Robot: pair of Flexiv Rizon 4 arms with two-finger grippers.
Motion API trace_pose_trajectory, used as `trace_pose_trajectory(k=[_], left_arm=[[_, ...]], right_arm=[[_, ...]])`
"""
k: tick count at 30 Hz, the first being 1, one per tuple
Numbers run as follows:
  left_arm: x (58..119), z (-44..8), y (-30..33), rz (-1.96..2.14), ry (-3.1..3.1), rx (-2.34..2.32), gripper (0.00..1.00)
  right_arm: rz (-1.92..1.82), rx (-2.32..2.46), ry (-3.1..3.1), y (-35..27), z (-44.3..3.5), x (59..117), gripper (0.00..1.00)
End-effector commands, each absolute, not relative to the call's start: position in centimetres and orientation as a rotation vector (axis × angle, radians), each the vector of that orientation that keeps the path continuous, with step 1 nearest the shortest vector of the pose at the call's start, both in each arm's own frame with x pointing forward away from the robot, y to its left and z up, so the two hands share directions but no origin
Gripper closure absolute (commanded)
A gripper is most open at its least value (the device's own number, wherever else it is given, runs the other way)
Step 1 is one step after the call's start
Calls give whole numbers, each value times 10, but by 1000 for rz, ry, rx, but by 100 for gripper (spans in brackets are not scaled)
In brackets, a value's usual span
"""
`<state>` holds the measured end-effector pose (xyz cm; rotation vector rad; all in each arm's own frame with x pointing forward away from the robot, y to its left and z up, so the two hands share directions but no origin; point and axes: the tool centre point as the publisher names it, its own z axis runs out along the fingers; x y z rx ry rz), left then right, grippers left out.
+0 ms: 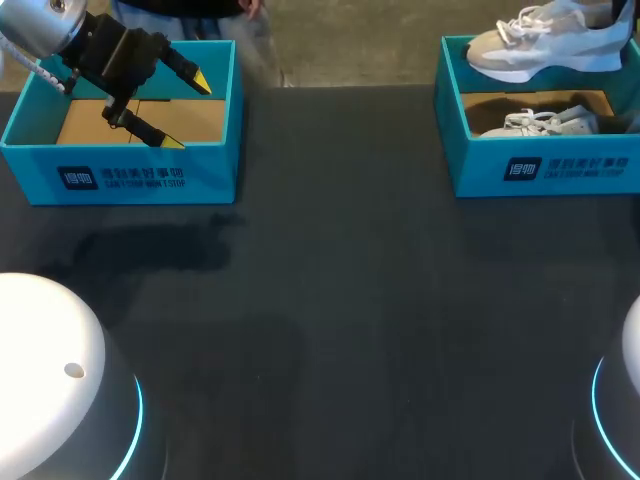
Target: Take the shoe out of the shoebox, open the shoe tongue, remove and reinsert the insole, then place the shoe into the shoebox
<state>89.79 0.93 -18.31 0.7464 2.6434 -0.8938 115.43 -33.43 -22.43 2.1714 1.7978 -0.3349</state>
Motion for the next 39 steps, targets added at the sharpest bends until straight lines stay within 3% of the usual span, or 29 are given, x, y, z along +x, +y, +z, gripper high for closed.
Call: trace_pose_trajectory(k=[1, 39], left_arm=[[898, -182, 9, -889, 2647, 747, 0], [898, -182, 9, -889, 2647, 747, 0]], right_arm=[[-332, 2176, 1802, -340, -225, 1159, 100], [-328, 2165, 1810, -359, -273, 1171, 100]])
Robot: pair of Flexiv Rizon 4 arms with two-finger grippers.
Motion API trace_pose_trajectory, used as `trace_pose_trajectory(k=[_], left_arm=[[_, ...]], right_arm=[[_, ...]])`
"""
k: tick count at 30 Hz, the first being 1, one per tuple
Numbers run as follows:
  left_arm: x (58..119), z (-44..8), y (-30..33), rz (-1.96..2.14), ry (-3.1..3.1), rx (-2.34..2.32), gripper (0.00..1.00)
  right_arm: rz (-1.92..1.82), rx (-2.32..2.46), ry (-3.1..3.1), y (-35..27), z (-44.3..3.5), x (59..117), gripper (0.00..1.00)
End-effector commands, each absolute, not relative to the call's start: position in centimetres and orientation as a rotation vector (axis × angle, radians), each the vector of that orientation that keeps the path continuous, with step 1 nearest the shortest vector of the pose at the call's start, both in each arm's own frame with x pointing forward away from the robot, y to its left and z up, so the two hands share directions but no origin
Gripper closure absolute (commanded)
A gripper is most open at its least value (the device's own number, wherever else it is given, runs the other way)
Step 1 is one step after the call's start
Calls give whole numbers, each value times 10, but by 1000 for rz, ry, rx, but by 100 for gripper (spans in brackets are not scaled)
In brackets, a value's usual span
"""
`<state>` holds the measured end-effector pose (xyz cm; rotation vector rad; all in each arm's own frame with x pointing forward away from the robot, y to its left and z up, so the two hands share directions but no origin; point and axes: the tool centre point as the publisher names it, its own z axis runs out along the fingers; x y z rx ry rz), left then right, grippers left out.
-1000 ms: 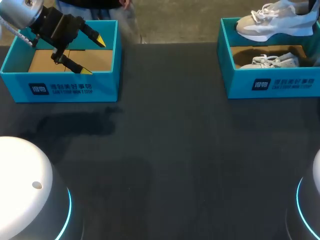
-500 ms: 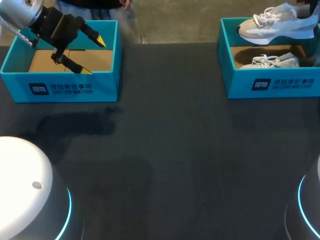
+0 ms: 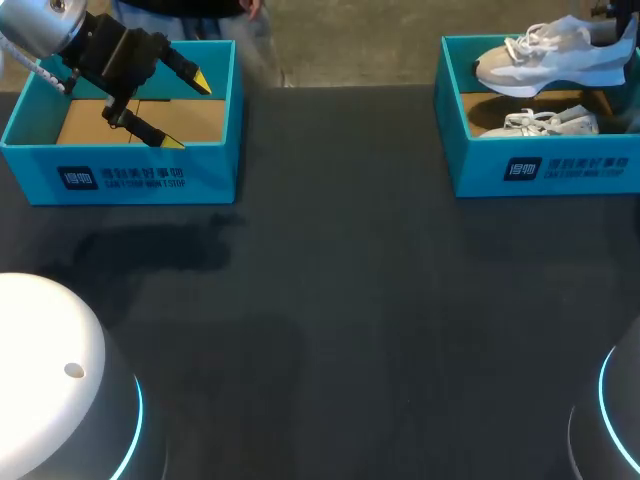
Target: Take the shoe out of the shoebox, open the shoe tongue, remove and reinsert the insole, then place the shoe into the shoebox
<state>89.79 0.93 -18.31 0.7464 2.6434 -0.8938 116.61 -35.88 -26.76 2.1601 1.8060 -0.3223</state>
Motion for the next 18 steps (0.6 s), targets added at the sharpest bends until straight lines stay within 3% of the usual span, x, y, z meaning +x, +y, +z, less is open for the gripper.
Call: trace_pose_trajectory(k=[1, 18], left_arm=[[898, -182, 9, -889, 2647, 747, 0], [898, -182, 9, -889, 2647, 747, 0]], right_arm=[[-329, 2165, 1811, -359, -274, 1171, 100], [-317, 2150, 1792, -354, -301, 1170, 100]])
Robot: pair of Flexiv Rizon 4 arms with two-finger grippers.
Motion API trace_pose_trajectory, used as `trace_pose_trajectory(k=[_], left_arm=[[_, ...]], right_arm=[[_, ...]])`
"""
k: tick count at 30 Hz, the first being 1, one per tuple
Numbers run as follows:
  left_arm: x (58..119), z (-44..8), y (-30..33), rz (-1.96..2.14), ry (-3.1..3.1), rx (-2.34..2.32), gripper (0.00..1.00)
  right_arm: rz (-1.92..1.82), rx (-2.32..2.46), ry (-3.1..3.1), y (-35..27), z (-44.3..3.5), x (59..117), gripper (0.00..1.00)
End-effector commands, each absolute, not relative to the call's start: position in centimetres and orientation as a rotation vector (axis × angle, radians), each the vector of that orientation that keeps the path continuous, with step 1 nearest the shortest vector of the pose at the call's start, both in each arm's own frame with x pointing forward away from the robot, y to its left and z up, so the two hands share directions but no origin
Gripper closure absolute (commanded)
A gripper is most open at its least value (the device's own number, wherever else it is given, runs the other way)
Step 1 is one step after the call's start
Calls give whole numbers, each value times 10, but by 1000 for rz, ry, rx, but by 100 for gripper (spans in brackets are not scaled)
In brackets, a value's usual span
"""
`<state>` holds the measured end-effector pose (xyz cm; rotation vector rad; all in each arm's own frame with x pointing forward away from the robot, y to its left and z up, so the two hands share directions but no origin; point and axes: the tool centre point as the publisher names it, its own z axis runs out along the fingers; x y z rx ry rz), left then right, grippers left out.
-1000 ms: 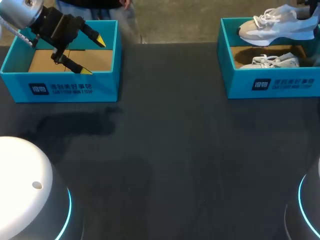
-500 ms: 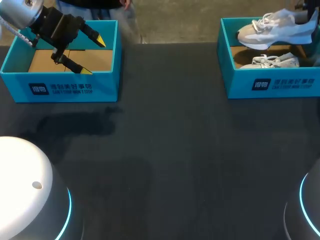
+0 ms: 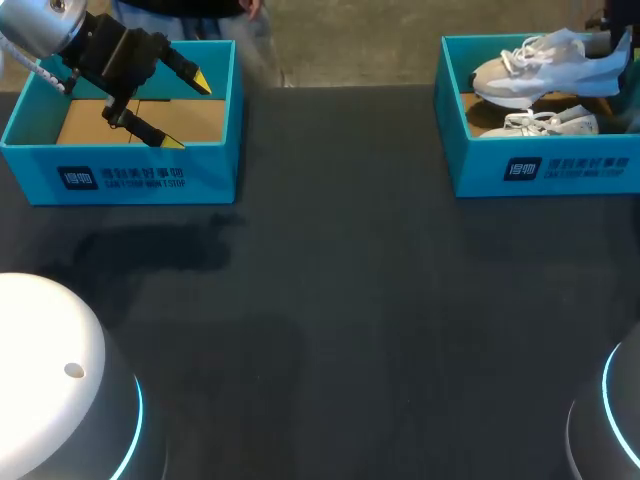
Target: Take the shoe out of the shoebox, open the shoe tongue, remove and reinsert the insole, then place the shoe into the shoebox
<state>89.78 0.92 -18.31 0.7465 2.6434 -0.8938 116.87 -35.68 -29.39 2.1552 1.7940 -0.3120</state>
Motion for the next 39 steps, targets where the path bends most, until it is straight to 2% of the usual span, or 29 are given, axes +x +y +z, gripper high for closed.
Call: trace_pose_trajectory(k=[1, 39], left_arm=[[898, -182, 9, -889, 2647, 747, 0], [898, -182, 9, -889, 2647, 747, 0]], right_arm=[[-318, 2149, 1793, -353, -303, 1170, 100], [-340, 2184, 1785, -348, -355, 1169, 100]])
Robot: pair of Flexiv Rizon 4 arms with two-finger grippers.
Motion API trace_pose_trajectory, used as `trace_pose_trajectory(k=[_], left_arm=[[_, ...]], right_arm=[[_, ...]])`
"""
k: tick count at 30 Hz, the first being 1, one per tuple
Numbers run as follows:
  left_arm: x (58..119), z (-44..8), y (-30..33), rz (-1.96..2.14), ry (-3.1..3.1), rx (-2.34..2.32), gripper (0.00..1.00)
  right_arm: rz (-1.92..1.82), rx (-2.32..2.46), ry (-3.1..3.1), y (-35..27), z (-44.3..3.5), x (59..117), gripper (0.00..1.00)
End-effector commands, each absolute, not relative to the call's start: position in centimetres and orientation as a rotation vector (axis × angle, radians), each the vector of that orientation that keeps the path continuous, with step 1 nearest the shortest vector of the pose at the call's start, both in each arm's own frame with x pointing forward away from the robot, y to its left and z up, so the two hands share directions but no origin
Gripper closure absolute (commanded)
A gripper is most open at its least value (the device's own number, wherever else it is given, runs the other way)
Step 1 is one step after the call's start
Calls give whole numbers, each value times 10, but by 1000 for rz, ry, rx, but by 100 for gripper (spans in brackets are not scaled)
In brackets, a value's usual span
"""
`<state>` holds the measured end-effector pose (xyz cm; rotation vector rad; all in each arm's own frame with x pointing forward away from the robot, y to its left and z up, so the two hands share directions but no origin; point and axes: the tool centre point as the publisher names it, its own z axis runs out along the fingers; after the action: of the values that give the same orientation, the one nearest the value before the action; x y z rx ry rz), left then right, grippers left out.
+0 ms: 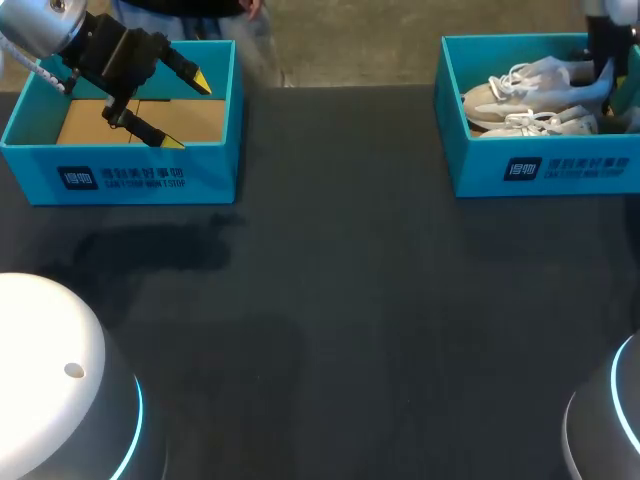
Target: Take the shoe out of the shoebox, open the shoe tongue, remove and reinsert the insole, then place the shoe into the shoebox
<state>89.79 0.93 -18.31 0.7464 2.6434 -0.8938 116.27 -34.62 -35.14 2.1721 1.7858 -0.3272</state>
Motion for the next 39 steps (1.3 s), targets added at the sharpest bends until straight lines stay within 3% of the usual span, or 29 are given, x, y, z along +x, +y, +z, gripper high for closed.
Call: trace_pose_trajectory(k=[1, 8, 9, 10, 14, 18, 39], left_arm=[[898, -182, 9, -889, 2647, 747, 0], [898, -182, 9, -889, 2647, 747, 0], [898, -182, 9, -889, 2647, 747, 0], [898, -182, 9, -889, 2647, 747, 0], [898, -182, 9, -889, 2647, 747, 0], [898, -182, 9, -889, 2647, 747, 0], [898, -182, 9, -889, 2647, 747, 0]], right_arm=[[-339, 2189, 1784, -348, -355, 1169, 100], [-333, 2203, 1787, -348, -356, 1169, 100], [-331, 2203, 1789, -348, -356, 1169, 97], [-330, 2203, 1790, -348, -356, 1169, 87], [-326, 2202, 1792, -347, -352, 1170, 73], [-321, 2191, 1796, -346, -347, 1170, 67], [-239, 2160, 1804, -331, -300, 1160, 60]])
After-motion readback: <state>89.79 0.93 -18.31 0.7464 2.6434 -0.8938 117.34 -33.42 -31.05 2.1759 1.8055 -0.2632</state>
